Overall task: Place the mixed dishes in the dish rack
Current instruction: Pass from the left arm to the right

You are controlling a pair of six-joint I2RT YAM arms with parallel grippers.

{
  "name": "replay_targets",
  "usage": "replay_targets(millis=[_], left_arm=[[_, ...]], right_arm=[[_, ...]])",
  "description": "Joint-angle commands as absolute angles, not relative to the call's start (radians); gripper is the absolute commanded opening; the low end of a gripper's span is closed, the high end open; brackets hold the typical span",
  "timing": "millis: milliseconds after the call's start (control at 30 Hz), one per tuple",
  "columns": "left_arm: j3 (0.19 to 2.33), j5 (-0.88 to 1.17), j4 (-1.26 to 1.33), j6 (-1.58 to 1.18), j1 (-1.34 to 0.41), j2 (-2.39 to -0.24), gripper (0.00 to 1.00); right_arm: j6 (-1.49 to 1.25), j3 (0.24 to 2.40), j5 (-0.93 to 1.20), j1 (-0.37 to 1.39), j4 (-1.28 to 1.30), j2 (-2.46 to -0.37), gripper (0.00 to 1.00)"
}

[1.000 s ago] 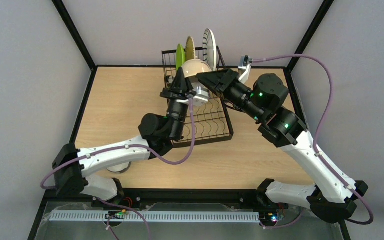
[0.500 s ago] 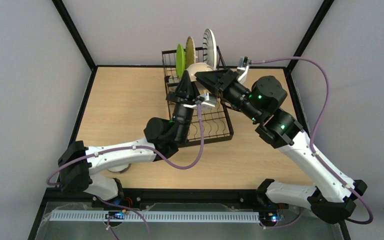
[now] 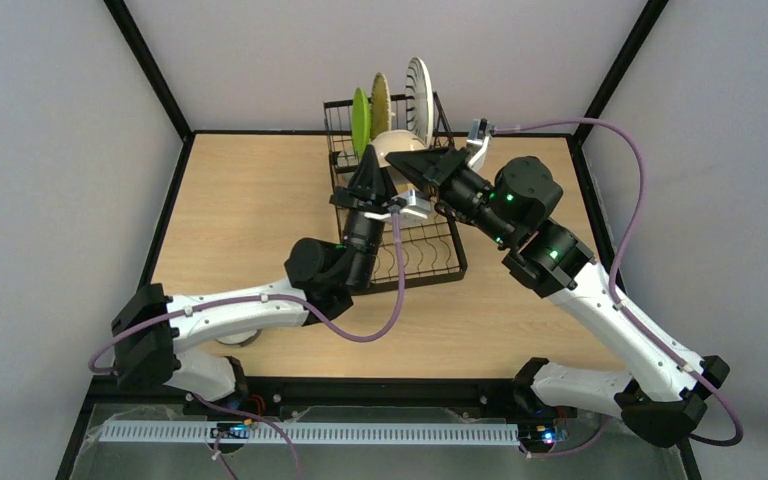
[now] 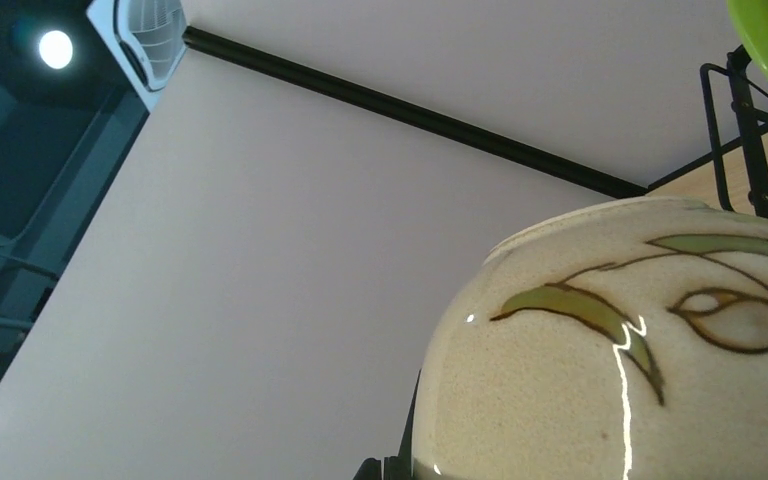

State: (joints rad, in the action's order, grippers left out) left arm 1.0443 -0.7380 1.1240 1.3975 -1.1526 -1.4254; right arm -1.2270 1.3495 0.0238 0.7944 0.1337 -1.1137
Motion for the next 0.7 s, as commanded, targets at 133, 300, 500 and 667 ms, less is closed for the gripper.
replay_targets(millis=[133,300,500,667], left_arm=[[1.034,-0.726,1.126,1.291,-1.153,-1.322,0.02],[1.026,-0.739,1.09,1.251,-1.147,-1.295,0.02],[1.029,-0.74,1.101,1.249,-1.134,-1.296,0.02],[1.029,-0.737,1.149,1.265,-1.114,-1.31,0.02]], right_arm=[[-1.18,1.328,0.015,0.799,0.119,-1.122,0.0],[-1.171,1.317,0.026,0.798,0.109,-1.121,0.0],[-1.192,1.318,0.039,0.798,0.13,-1.126,0.05],[-1.165,1.353,0.018,0.798,0.176,-1.119,0.51]])
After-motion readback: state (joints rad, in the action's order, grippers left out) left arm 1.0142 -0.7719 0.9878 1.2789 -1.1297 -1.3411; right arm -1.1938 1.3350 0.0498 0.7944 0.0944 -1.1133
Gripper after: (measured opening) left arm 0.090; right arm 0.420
